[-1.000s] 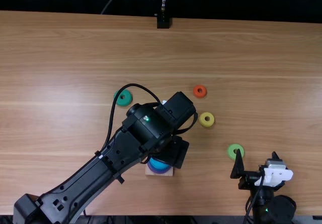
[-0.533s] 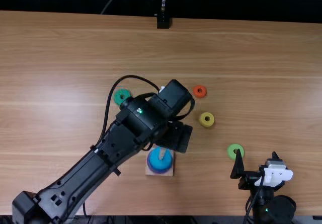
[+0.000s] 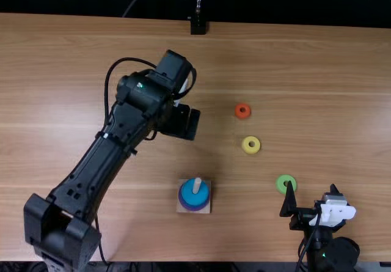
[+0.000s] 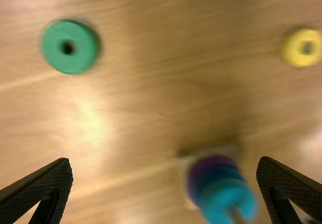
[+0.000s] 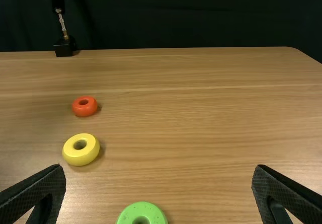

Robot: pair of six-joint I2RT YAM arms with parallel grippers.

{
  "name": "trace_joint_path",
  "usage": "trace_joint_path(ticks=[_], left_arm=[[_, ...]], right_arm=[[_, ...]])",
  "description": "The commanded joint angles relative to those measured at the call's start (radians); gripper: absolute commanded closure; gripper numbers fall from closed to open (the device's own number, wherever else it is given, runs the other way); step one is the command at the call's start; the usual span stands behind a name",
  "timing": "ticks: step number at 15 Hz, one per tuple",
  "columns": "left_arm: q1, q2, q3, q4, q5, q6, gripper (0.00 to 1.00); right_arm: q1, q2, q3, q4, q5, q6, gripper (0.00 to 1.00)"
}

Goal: Build the Hanoi tower: stack the rings onto the peg from bottom to top in this color order: purple, dark blue, light blue, dark green, light green, yellow, orange.

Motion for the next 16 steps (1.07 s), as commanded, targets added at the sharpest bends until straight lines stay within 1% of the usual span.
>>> trace_joint_path(ticks=[1, 2, 3, 4, 6, 9, 11, 14, 16], left_arm=[[0.031, 0.057, 0.037, -0.002, -0.077, 0.111, 0.0], [0.048, 0.083, 0.037, -0.002, -0.101, 0.129, 0.0], [0.061, 0.103, 0.034, 0.0, -0.118, 0.133, 0.0], [0.073, 0.129, 0.034, 0.0, -0.123, 0.133, 0.0], [0.097, 0.182, 0.038, 0.001, -0.123, 0.133, 0.0], [0.11, 0.248, 0.049, 0.005, -0.114, 0.131, 0.0], [0.127, 0.295, 0.083, 0.007, -0.109, 0.122, 0.0], [0.145, 0.352, 0.123, 0.084, -0.105, 0.12, 0.0], [0.151, 0.373, 0.132, 0.11, -0.105, 0.122, 0.0]], right_arm=[[0.008, -0.013, -0.063, -0.06, 0.031, 0.005, 0.0], [0.009, -0.013, -0.063, -0.06, 0.031, 0.005, 0.0], [0.008, -0.013, -0.063, -0.06, 0.029, 0.005, 0.0], [0.008, -0.013, -0.063, -0.06, 0.029, 0.005, 0.0], [0.008, -0.013, -0.063, -0.06, 0.031, 0.005, 0.0], [0.008, -0.013, -0.063, -0.06, 0.031, 0.005, 0.0], [0.008, -0.013, -0.063, -0.06, 0.029, 0.005, 0.0], [0.008, -0.013, -0.063, -0.06, 0.031, 0.005, 0.0], [0.008, -0.013, -0.063, -0.06, 0.029, 0.005, 0.0]])
